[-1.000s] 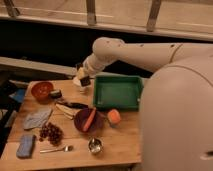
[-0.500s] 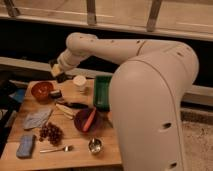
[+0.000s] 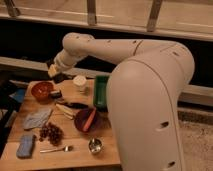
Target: Wipe red bowl with eraser
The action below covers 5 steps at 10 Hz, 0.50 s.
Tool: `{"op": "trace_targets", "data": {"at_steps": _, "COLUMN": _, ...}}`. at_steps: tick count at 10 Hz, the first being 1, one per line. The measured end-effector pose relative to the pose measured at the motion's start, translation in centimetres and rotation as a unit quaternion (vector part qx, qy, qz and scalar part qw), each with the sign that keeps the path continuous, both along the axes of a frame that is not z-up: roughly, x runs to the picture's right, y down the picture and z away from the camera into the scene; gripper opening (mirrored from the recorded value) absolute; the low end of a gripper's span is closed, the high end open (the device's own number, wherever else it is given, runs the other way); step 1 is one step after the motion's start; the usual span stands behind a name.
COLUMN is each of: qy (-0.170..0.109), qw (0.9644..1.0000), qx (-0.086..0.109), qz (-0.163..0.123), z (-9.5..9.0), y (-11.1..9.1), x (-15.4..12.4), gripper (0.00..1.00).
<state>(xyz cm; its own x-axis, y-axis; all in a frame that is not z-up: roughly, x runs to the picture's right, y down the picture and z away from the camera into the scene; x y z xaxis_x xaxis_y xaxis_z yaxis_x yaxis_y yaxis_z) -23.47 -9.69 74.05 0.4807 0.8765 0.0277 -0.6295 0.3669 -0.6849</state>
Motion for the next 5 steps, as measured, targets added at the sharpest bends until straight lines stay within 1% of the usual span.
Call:
{"op": "trace_targets", "data": {"at_steps": 1, "qy": -0.001, "qw": 1.0, "qx": 0.001, "qz": -0.002, "z": 0.6, "y": 0.2, "x": -0.4, "gripper": 0.0}}
{"op": "trace_targets", "data": {"at_steps": 2, "qy": -0.011, "qw": 0.9999, "qx": 0.005, "qz": -0.003, "z": 1.3, "y": 0.4, "x": -1.8, "gripper": 0.0}}
{"op": "trace_targets", "data": {"at_steps": 4, "qy": -0.028, "qw": 0.9995, "qx": 0.011, "qz": -0.001, "z": 2.4, "y": -0.3, "x": -4.4, "gripper": 0.0}}
{"op": "trace_targets", "data": {"at_steps": 5, "qy": -0.041, "qw": 0.9991, "qx": 0.01, "qz": -0.003, "z": 3.3, "y": -0.6, "x": -6.6, "gripper": 0.0}}
